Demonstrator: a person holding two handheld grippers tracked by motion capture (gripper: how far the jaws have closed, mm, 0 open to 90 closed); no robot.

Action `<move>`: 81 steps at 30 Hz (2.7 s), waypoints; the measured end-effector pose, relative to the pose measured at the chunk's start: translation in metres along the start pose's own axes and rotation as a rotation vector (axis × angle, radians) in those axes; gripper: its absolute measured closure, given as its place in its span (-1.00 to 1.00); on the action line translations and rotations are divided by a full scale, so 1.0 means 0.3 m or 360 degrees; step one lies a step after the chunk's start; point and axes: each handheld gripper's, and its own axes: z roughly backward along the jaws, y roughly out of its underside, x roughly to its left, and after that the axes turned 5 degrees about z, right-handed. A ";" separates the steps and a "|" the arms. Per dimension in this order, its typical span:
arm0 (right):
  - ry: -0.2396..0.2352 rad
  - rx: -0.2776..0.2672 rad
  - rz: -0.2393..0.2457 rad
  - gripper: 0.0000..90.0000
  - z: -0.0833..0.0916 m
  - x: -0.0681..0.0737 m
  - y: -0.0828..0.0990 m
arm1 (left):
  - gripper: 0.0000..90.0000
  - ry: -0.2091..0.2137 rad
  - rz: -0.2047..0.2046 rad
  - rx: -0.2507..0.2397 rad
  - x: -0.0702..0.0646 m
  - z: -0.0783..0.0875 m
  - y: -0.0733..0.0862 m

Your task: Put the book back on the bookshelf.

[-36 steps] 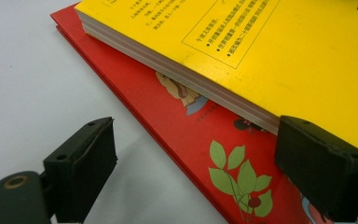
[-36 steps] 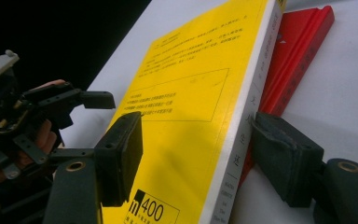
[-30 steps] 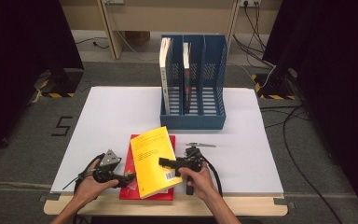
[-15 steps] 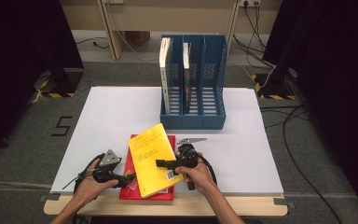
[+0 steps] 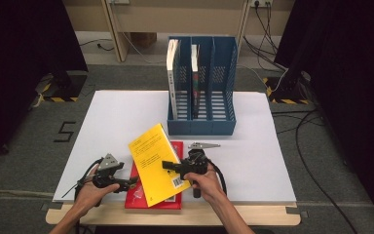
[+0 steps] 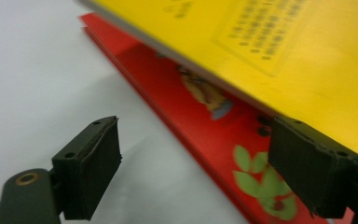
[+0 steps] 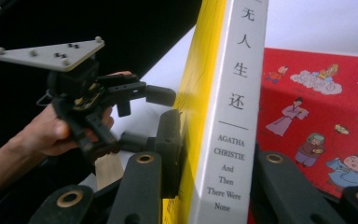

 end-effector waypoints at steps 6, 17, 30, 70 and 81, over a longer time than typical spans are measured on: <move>0.0009 -0.0134 0.0061 0.62 0.040 0.019 -0.022 | -0.64 -0.0160 0.0018 0.0001 0.071 0.015 0.006; 0.0125 -0.0430 0.0318 0.66 0.143 0.043 -0.083 | -0.68 -0.0250 0.0020 0.0054 0.130 0.014 0.017; 0.0392 -0.0614 0.0517 0.68 0.268 0.005 -0.125 | -0.68 -0.0271 0.0029 0.0038 0.152 0.018 0.021; 0.0594 -0.0402 0.0746 0.69 0.399 -0.017 0.033 | -0.68 -0.0276 0.0022 0.0032 0.150 0.019 0.024; 0.0617 -0.0344 0.0748 0.68 0.444 -0.017 0.083 | -0.68 -0.0277 0.0022 0.0032 0.149 0.019 0.025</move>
